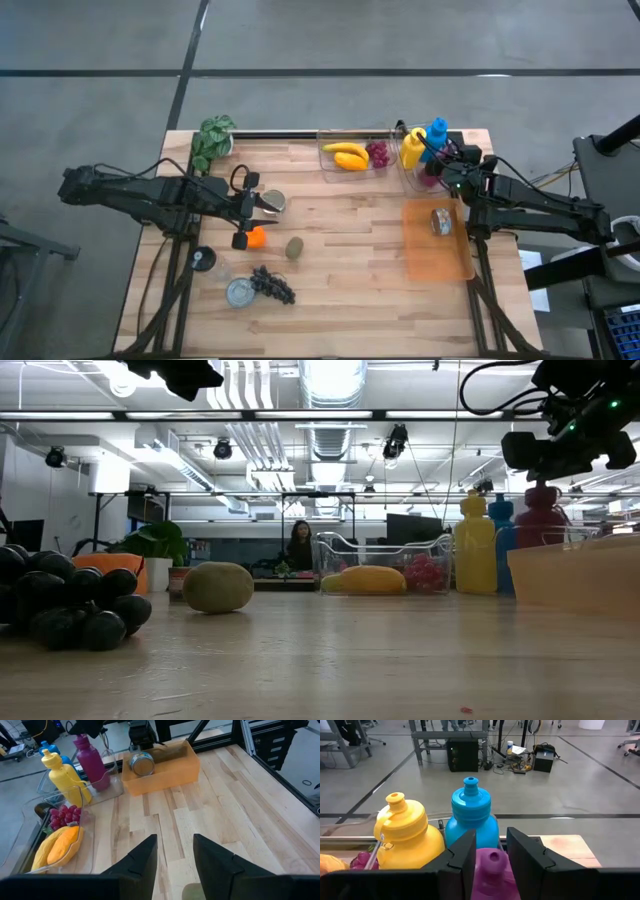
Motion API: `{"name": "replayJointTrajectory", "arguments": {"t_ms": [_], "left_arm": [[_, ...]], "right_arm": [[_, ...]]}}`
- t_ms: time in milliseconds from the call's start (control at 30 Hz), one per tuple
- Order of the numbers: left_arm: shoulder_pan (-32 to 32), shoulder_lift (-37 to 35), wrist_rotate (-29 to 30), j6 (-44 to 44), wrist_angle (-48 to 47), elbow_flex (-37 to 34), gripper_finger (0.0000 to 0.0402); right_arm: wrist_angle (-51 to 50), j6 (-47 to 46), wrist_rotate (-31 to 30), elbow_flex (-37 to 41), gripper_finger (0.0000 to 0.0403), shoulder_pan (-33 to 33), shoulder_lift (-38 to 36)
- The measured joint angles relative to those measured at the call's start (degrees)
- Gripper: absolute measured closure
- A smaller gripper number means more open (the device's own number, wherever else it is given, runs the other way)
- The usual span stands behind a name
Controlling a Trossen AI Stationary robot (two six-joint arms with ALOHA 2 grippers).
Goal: Pick & Place Food Item
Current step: Put the violet water bottle into the right transparent bin, then put the dark green kiwi into the left transparent bin
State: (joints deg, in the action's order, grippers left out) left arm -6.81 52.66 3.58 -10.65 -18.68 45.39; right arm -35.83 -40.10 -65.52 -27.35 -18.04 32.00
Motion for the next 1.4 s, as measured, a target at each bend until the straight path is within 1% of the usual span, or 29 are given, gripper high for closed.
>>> {"name": "replayJointTrajectory", "arguments": {"t_ms": [700, 867, 1033, 1267, 1400], "left_arm": [[0.0, 0.0, 0.0, 0.0, 0.0, 0.0, 0.0273], [-0.1, 0.0, 0.0, 0.0, 0.0, 0.0, 0.0274], [-0.1, 0.0, 0.0, 0.0, 0.0, 0.0, 0.0274], [-0.1, 0.0, 0.0, 0.0, 0.0, -0.1, 0.0273], [-0.1, 0.0, 0.0, 0.0, 0.0, -0.1, 0.0274]], "right_arm": [[0.1, 0.0, -0.1, 0.0, 0.0212, 0.0, 0.0], [0.0, 0.4, -0.2, -0.4, 0.0199, 0.0, 0.0], [0.1, 0.5, -0.1, -3.1, 0.0195, 0.0, -0.1], [0.1, 5.0, 7.1, -6.5, 0.0202, 0.0, -0.1], [0.1, 7.5, 8.8, -8.3, 0.0208, 0.1, -0.1]]}}
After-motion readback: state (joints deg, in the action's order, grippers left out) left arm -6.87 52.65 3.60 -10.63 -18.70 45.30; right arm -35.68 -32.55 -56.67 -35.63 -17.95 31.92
